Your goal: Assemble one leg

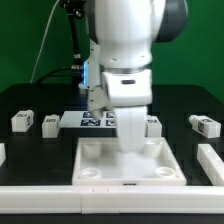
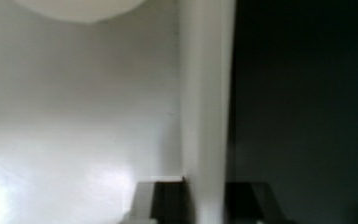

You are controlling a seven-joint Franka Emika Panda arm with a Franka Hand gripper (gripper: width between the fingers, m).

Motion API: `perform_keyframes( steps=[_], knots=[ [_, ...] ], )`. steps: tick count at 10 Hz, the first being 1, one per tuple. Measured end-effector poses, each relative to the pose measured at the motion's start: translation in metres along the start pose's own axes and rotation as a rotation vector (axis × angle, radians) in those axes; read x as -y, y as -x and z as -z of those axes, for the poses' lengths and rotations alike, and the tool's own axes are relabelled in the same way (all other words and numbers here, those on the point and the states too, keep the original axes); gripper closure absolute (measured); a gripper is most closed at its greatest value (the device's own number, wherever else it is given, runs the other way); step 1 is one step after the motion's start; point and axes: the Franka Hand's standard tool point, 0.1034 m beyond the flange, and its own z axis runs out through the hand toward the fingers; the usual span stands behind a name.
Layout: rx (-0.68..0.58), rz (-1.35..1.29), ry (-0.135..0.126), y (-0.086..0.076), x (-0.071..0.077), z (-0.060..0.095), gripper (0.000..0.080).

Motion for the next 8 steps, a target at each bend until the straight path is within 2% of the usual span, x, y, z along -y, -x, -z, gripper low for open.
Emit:
perform_keyframes(
  steps=[1, 5, 8],
  knots=[
    [0.002, -0.025, -0.009, -0.013, -0.002, -0.001, 0.0728],
    [0.010, -0.015, -0.018, -0.037, -0.004, 0.001, 0.0728],
    [0.008, -0.003, -0.024, -0.037, -0.003, -0.001, 0.0728]
  ],
)
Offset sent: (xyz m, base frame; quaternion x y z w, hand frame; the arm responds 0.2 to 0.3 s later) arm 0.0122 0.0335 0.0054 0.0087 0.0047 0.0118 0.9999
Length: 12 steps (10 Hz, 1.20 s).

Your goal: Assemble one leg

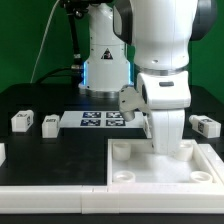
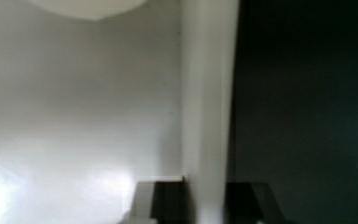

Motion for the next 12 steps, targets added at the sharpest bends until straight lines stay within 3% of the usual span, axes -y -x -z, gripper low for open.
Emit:
perform_keyframes(
  steps=[3, 5, 6, 7, 8, 12],
  knots=[
    [0.000, -0.001, -0.001, 0.0003, 0.0002, -0.0003, 0.0727],
    [0.000, -0.002, -0.001, 0.0006, 0.0002, -0.0004, 0.0376],
    [0.000, -0.002, -0.001, 0.0007, 0.0002, -0.0005, 0.0242],
    [0.000, -0.002, -0.001, 0.0008, 0.0002, -0.0005, 0.0242],
    [0.000, -0.002, -0.001, 0.0008, 0.0002, -0.0005, 0.0166],
    [0.007, -0.026, -0.001, -0.0003, 0.0019, 0.0021, 0.0151]
  ],
)
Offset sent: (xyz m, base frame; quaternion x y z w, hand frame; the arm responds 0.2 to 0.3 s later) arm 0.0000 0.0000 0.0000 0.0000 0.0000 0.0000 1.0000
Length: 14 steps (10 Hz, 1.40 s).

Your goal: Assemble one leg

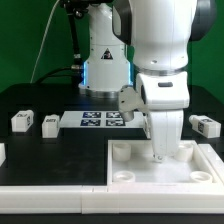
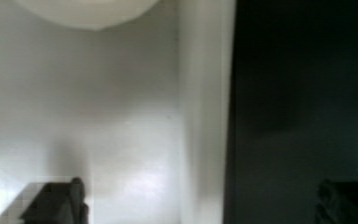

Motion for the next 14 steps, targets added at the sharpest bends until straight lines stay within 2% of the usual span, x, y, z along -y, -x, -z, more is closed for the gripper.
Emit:
perform_keyframes(
  steps=[2, 4, 5, 8, 13, 14],
  knots=[
    [0.021, -0.024, 0.012, -0.005, 0.015, 0.017, 0.0151],
    [0.038, -0.094, 0.024, -0.013, 0.041, 0.035, 0.0151],
    [0.042, -0.118, 0.035, -0.019, 0.046, 0.043, 0.0151],
    [0.038, -0.158, 0.032, -0.018, 0.046, 0.041, 0.0151],
    [0.030, -0.596, 0.039, -0.020, 0.046, 0.040, 0.0151],
    [0.028, -0.701, 0.041, -0.024, 0.048, 0.039, 0.0151]
  ],
)
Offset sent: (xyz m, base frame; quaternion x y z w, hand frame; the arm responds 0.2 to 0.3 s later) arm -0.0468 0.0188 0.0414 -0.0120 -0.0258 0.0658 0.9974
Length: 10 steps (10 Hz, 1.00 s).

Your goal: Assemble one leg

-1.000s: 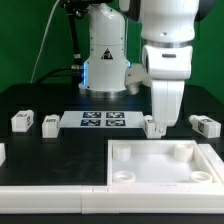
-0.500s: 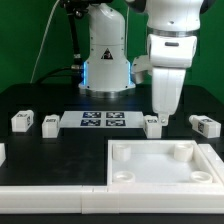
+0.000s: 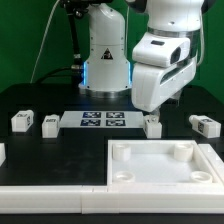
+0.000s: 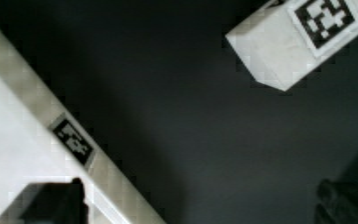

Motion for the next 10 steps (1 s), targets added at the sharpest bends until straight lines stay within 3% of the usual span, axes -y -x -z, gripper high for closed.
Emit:
perform_keyframes(
  steps=[3, 6, 10],
  knots=[
    [0.001, -0.297, 0.003, -0.018, 0.033, -0.004, 0.0151],
    [-0.002, -0.312, 0.013, -0.040, 0.063, -0.002, 0.0151],
    [0.012, -0.312, 0.006, -0.043, 0.067, 0.000, 0.0151]
  ],
)
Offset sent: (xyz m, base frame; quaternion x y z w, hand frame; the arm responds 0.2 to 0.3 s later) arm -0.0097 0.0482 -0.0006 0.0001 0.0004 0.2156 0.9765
